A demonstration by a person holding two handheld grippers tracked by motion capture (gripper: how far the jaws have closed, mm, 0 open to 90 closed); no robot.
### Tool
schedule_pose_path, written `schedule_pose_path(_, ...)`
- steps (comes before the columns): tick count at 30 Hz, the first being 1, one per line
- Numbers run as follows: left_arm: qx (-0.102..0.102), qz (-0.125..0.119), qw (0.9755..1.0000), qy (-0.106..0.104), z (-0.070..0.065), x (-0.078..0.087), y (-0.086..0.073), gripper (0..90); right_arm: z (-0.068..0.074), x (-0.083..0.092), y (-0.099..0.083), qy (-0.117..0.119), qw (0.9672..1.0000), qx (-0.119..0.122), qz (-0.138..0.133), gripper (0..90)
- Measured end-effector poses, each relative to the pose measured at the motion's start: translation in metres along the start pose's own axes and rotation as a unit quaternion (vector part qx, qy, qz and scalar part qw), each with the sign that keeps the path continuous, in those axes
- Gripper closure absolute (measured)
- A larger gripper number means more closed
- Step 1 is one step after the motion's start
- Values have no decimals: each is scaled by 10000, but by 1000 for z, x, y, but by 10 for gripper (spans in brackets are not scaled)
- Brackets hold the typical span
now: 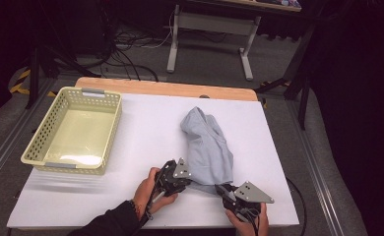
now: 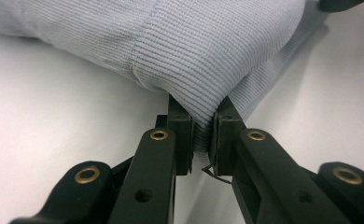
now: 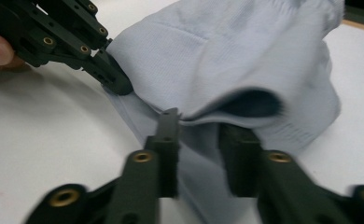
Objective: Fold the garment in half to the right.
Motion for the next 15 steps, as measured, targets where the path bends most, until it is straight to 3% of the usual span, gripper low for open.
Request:
schedule_pose_path(1, -7, 1, 10000, 38, 2, 2, -1, 817, -1, 0, 1, -17, 10000, -12, -36, 586)
schedule_pose_path(7, -90, 45, 9998, 187, 16, 21, -13, 817, -8, 5, 8, 166, 9991, -230, -315, 399)
schedule_pose_path(8, -122, 55, 9997, 187, 17, 24, -15, 817, -8, 7, 13, 255, 9991, -141, -314, 379)
schedule_pose_path(10, -154, 69, 9997, 148, 18, 27, -20, 817, -9, 11, 21, 239, 9986, -37, -460, 379)
schedule_pose_path(15, -315, 129, 9994, 107, 11, 33, -27, 817, -26, 8, 49, 188, 9965, -275, -761, 404)
Point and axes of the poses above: each handheld gripper's, and its own axes: x roughly backward along the jaws, y roughly out of its top, z roughly to its left, the point moved 2 cm from there along -x, roughly forward along the jaws, and after that the axes turned 1 degree about -x, right-handed, at the moved point
